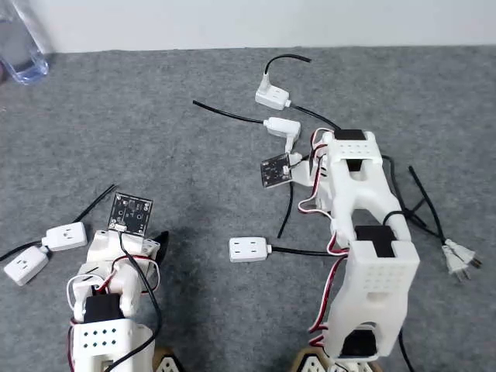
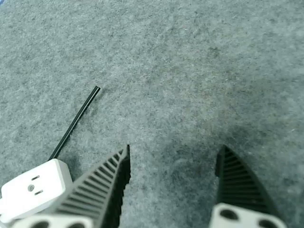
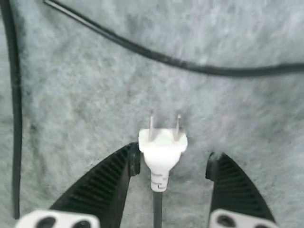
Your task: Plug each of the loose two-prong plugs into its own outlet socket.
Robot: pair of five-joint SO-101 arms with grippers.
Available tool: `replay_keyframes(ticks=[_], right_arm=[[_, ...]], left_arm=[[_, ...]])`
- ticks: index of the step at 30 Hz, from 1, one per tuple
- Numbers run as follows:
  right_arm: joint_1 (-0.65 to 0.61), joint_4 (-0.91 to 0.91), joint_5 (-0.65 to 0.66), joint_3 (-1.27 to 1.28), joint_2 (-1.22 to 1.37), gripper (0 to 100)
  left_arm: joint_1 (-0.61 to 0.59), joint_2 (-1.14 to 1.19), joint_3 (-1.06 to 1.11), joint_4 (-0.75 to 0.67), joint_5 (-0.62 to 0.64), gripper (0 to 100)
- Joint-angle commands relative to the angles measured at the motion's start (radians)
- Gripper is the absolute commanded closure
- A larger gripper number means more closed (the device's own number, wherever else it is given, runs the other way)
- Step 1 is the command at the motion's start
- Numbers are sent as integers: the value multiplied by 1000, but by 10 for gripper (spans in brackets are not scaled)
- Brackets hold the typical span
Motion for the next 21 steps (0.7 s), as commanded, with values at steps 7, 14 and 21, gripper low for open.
replay_keyframes(ticks=[7,14,21], right_arm=[[-71,24,-2,-3,-16,958],[-33,33,-5,-3,-21,817],[-31,35,-2,-2,-22,686]], left_arm=[[9,-12,-2,-25,-9,721],[9,-12,-2,-25,-9,721],[9,-12,-2,-26,-9,721]])
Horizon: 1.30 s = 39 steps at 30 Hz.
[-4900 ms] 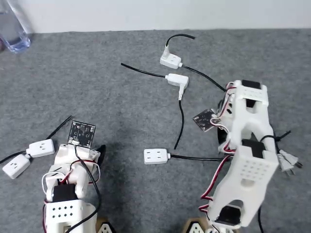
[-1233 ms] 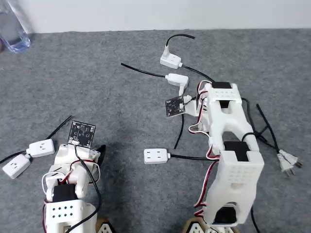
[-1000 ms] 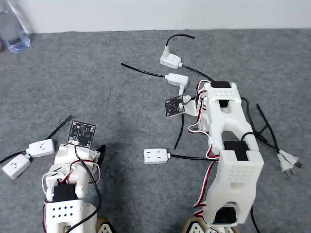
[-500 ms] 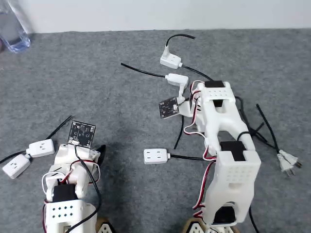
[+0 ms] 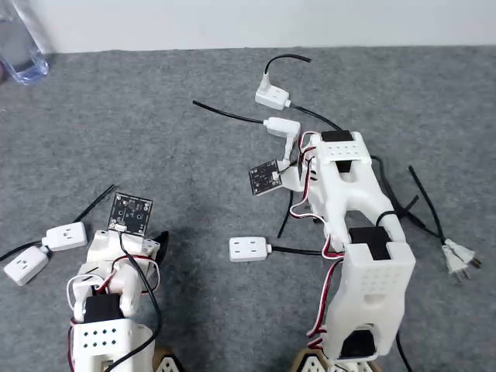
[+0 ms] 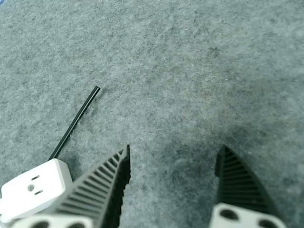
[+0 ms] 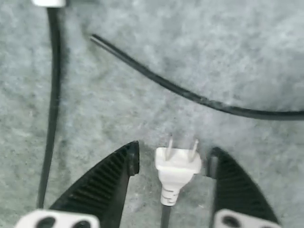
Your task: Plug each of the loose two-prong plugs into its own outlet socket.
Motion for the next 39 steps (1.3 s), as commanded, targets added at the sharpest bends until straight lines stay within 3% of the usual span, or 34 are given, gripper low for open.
replay_keyframes(ticks=[1,12,28,39], right_arm=[[5,-10,-2,-15,-19,686],[97,-10,54,-38,-21,686],[113,47,57,-38,-137,686],[101,44,57,-32,-65,686]], left_arm=[[9,-12,-2,-26,-9,721],[9,-12,-2,-26,-9,721],[9,-12,-2,-28,-9,721],[9,-12,-2,-26,-9,721]])
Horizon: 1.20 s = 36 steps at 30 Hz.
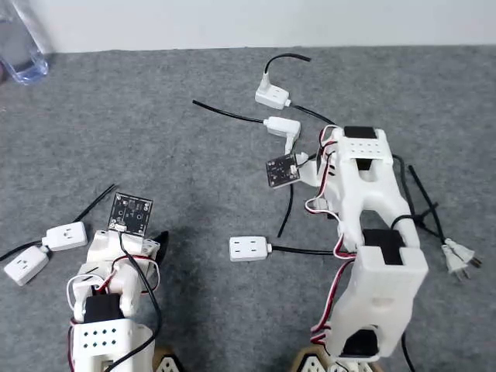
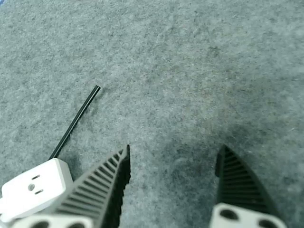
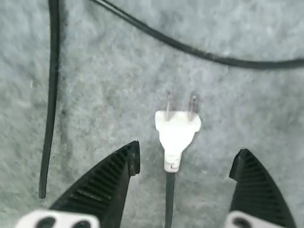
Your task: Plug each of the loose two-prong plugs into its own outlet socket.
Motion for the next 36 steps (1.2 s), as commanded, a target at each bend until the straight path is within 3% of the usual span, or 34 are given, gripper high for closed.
replay_keyframes(ticks=[1,8,32,36], right_arm=[[-4,12,11,-31,-2,686],[-24,15,11,-31,24,760],[-41,13,25,-26,30,768],[-44,13,63,-29,79,834]], left_arm=[[9,-12,-2,-26,-9,721],[9,-12,-2,-28,-9,721],[9,-12,-2,-28,-9,721],[9,-12,-2,-28,-9,721]])
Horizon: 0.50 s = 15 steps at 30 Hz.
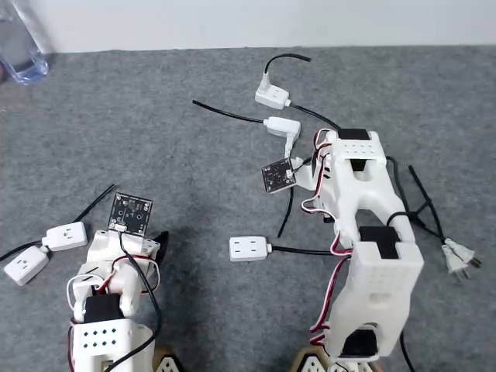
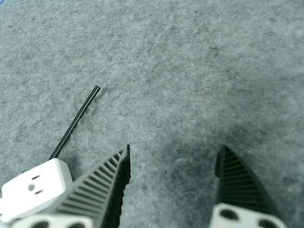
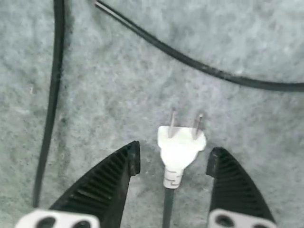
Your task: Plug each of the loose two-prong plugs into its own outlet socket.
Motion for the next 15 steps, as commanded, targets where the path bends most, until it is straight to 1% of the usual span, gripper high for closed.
replay_keyframes(ticks=[1,12,13,15], right_arm=[[-21,13,25,-12,30,845],[-16,16,26,-41,48,853],[-16,16,26,-41,48,861],[-16,15,28,-41,48,919]], left_arm=[[9,-12,-2,-28,-9,721],[9,-12,-2,-28,-9,721],[9,-12,-2,-28,-9,721],[9,-12,-2,-28,-9,721]])
